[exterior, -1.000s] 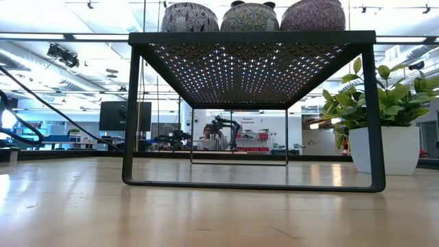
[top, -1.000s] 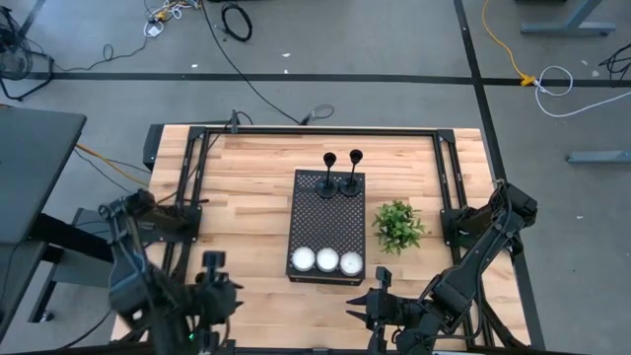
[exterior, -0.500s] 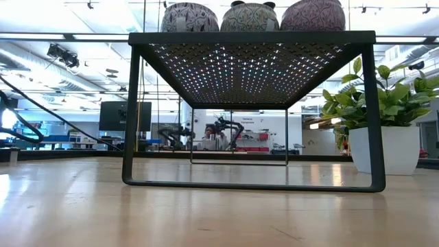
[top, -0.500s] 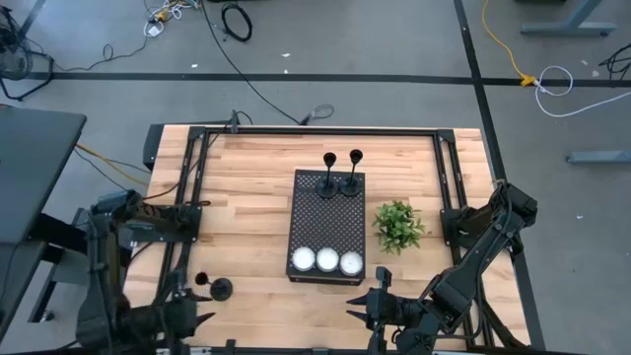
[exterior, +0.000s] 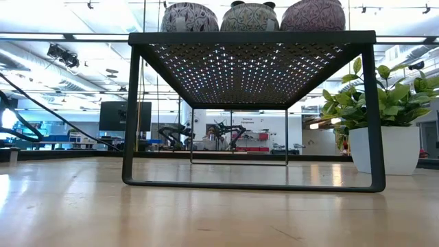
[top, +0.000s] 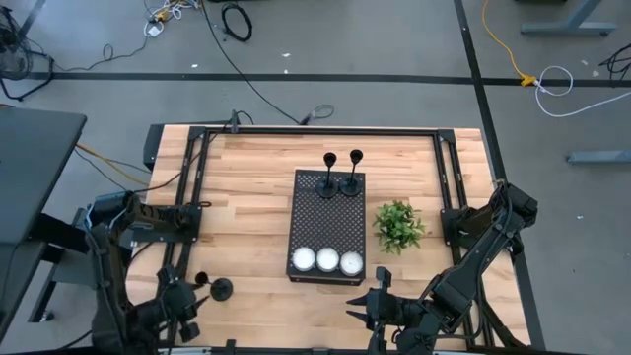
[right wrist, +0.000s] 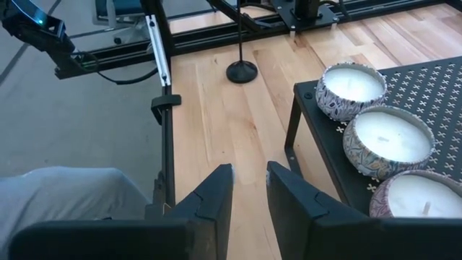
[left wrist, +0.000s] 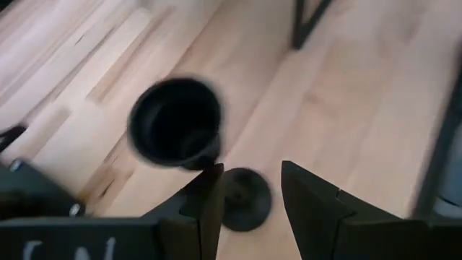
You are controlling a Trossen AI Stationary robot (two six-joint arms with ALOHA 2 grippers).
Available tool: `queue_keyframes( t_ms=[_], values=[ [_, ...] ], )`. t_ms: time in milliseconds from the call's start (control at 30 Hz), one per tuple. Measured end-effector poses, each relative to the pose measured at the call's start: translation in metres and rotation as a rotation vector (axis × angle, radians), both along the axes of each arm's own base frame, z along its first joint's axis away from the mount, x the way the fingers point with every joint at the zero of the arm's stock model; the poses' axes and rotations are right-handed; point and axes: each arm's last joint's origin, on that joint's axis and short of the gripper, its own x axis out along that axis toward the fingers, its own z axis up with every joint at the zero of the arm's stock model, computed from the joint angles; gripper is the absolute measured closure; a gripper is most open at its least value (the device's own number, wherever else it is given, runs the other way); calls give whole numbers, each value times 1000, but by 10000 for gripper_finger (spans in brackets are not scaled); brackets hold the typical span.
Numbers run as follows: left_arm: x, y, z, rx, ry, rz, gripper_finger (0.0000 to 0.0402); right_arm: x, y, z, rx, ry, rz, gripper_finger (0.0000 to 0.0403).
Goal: Pick & Place candle stick holders
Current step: Put the black candle holder on the shelf aligned with the other black candle holders
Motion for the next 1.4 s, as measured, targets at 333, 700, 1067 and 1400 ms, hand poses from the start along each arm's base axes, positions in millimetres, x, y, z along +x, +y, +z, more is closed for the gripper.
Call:
queue_keyframes(
  t_ms=[333,700,1067,1400],
  values=[
    [-2,8,-22,-33,183,168,259,0,0,0,-1,0,0,317],
    [4,9,-21,-23,61,168,259,0,0,0,0,0,0,317],
    [6,10,-20,-10,3,150,258,0,0,0,0,0,0,317],
    [18,14,-19,6,10,179,202,0,0,0,0,0,0,317]
  ],
)
